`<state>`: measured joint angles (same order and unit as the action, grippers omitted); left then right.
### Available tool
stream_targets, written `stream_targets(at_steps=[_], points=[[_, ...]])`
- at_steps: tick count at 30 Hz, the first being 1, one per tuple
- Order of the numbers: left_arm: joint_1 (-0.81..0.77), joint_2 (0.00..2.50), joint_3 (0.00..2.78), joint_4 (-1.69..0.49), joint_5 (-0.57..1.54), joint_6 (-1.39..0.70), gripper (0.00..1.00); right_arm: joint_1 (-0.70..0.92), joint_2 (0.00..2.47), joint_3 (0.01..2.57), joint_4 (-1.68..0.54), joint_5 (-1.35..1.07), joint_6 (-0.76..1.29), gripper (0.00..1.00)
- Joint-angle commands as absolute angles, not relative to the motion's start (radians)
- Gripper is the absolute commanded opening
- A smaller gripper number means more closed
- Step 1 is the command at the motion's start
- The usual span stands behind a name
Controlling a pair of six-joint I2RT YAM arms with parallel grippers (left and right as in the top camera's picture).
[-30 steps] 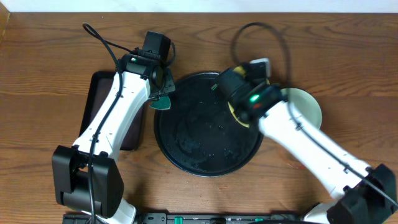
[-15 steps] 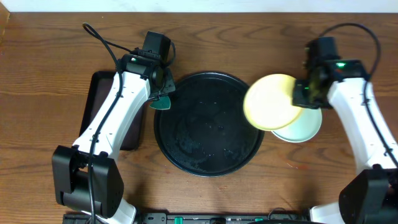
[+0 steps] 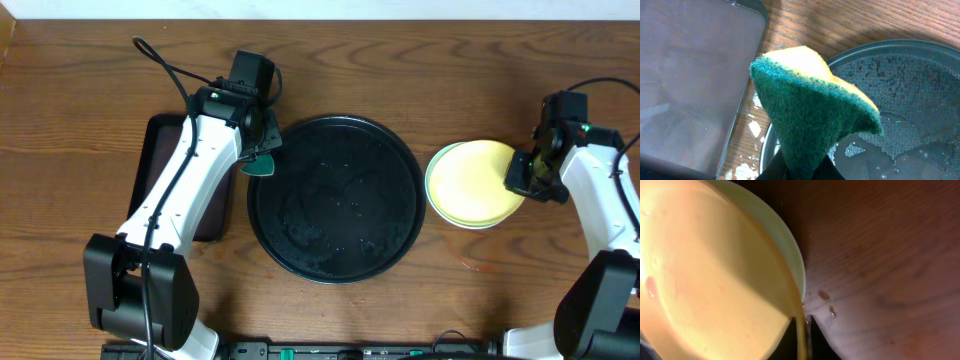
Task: Clean dirty plates on tray and stack at the side
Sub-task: 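Lower the sponge into the small dark tray with the left gripper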
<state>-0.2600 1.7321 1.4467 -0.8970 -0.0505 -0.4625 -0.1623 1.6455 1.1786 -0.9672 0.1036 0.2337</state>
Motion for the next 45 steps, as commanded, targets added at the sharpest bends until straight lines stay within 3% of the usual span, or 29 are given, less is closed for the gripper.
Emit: stream_targets(at_steps=[1, 5, 11, 18, 25, 34, 40, 41, 42, 43, 45], points=[[-0.26, 1.734, 1.444, -0.9, -0.052, -0.44, 0.08, -0.165, 1.623, 1.153, -0.95, 0.096, 0.231, 0.33], [-0.26, 1.73, 1.452, -0.907, -0.052, -0.372, 0.08, -0.16, 1.623, 1.163, -0.958, 0.092, 0.23, 0.47], [-0.212, 1.67, 1.472, -0.964, -0.052, -0.259, 0.08, -0.14, 1.621, 1.266, -1.018, -0.039, 0.198, 0.51], [-0.058, 1.635, 1.469, -0.995, -0.121, -0.185, 0.08, -0.03, 1.621, 1.339, -1.008, -0.156, 0.167, 0.63], [0.07, 1.697, 1.38, -0.892, -0.12, -0.04, 0.07, 0.121, 1.621, 1.339, -0.956, -0.154, 0.167, 0.87], [0.085, 1.852, 1.338, -0.83, -0.12, -0.041, 0.08, 0.154, 1.621, 1.339, -0.966, -0.155, 0.167, 0.88], [0.085, 1.911, 1.338, -0.825, -0.12, -0.041, 0.4, 0.154, 1.621, 1.339, -0.982, -0.155, 0.167, 0.88], [0.085, 1.908, 1.339, -0.825, -0.12, -0.041, 0.49, 0.154, 1.621, 1.339, -0.984, -0.155, 0.167, 0.88], [0.085, 1.905, 1.34, -0.825, -0.12, -0.042, 0.65, 0.154, 1.621, 1.339, -0.985, -0.155, 0.167, 0.88], [0.085, 1.898, 1.342, -0.825, -0.12, -0.041, 0.73, 0.154, 1.621, 1.339, -0.987, -0.155, 0.167, 0.89], [0.085, 1.877, 1.361, -0.842, -0.12, -0.041, 0.74, 0.154, 1.621, 1.339, -0.99, -0.155, 0.167, 0.89]])
